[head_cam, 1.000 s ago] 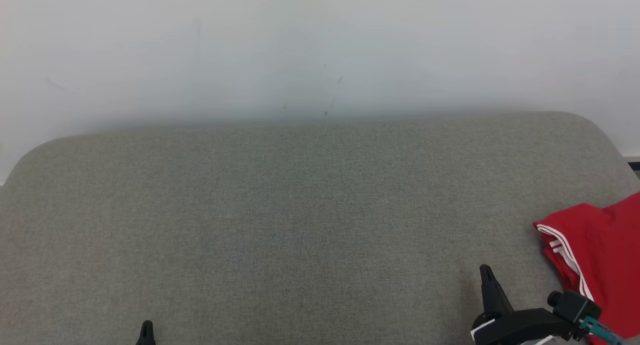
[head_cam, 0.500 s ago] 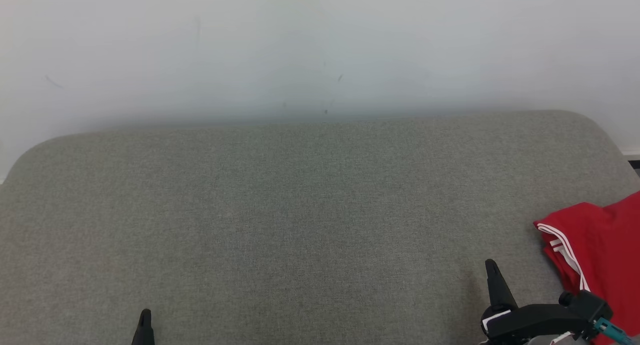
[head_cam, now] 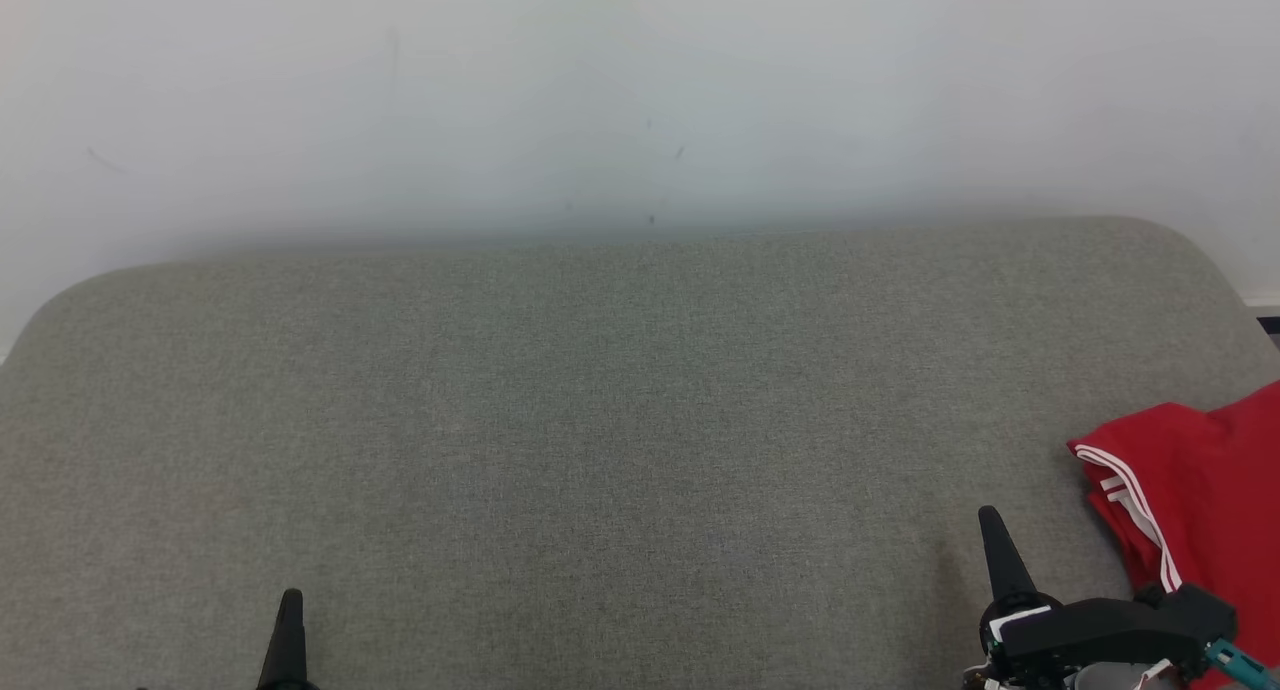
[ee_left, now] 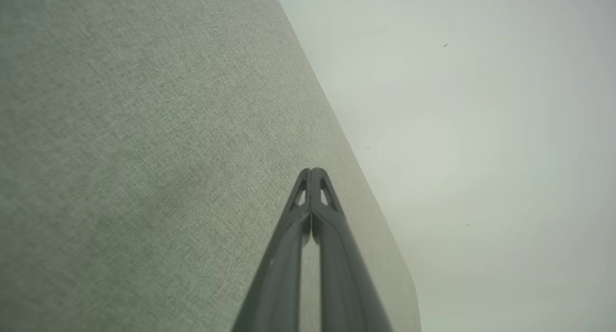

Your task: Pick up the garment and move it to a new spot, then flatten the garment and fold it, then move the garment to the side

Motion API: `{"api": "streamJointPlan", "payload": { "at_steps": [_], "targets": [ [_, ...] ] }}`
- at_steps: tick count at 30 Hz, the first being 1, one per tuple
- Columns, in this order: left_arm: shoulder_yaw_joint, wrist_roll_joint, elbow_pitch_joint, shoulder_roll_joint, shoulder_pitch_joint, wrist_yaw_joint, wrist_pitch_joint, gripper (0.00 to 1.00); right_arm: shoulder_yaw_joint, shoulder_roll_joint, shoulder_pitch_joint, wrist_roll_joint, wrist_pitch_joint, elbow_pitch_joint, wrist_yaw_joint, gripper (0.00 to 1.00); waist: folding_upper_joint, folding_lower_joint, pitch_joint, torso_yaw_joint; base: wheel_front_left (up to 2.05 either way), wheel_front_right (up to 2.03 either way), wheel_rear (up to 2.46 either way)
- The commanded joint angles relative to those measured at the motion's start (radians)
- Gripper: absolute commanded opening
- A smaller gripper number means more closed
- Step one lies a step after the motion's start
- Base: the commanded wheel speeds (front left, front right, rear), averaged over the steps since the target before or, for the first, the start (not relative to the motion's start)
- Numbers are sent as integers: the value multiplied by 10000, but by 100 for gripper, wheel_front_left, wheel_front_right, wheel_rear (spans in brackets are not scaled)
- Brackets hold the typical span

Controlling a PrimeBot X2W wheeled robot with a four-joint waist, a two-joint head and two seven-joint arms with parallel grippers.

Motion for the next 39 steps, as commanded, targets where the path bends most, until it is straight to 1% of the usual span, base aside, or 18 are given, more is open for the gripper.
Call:
{"api": "streamJointPlan", "payload": {
  "at_steps": [1,19,39],
  "targets": [
    [31,-262,-136,51,-213,-39,87,0,-37,-3,-64,281,57,-152,-13,0,-1,-1,5,0,0,0,0],
    [88,-1933,-338,59,-449,-71,517,0,-200,-2,-45,2065,484,-506,-16,0,-1,-1,66,-6,0,0,0],
    [140,-3409,-530,65,-650,-112,919,0,-347,0,-24,3709,890,-827,-20,0,-1,-1,131,-12,0,0,0]
  ]
}}
